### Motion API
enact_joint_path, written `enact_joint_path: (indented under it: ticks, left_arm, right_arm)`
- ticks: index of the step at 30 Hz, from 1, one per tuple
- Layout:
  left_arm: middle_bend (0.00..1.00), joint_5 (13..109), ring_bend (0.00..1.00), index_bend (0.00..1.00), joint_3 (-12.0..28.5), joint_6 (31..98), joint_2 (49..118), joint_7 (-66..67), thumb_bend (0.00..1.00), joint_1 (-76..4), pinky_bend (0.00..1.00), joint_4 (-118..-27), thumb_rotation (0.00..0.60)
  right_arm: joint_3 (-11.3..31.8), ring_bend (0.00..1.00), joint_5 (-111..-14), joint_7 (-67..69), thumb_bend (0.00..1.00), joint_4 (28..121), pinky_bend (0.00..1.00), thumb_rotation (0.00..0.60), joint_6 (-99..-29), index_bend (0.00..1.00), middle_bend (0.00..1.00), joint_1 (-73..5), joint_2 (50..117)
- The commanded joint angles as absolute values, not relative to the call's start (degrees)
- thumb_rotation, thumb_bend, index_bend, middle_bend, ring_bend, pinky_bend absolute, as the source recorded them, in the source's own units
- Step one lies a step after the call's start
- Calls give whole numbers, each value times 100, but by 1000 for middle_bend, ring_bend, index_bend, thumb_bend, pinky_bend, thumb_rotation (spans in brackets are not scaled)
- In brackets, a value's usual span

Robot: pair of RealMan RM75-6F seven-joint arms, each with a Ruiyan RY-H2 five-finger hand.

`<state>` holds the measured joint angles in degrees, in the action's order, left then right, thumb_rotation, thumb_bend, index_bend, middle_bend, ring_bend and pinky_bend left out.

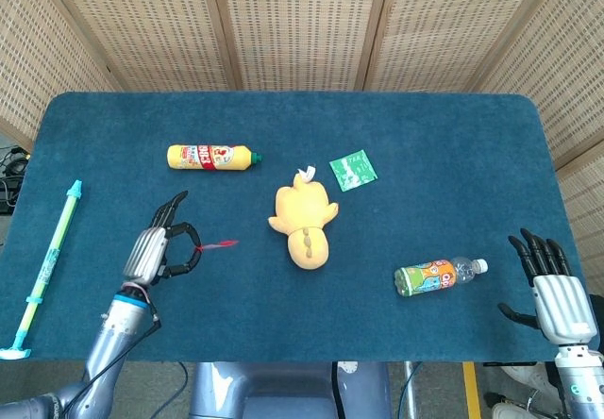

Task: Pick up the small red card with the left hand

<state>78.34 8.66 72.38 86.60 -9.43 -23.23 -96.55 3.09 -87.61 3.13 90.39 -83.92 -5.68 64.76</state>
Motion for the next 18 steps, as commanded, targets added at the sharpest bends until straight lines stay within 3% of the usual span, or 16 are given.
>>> enact_joint_path:
  ticks: [1,9,18]
  left_arm:
    - [0,8426,0,605,489,7432,8368,-1724,471,-2066,0,-10097,600]
    - [0,8966,0,598,157,7466,8167,-2912,459,-2009,0,-10220,600]
    - [0,9207,0,592,40,7510,8155,-2956,456,-2015,0,-10304,600]
  right_arm:
    - [312,0,-8758,306,0,9044,0,600,-8406,0,0,-560,6477]
    - [306,0,-8774,244,0,9074,0,600,-8428,0,0,-553,6485]
    - [322,0,-8739,240,0,9094,0,600,-8418,0,0,-554,6481]
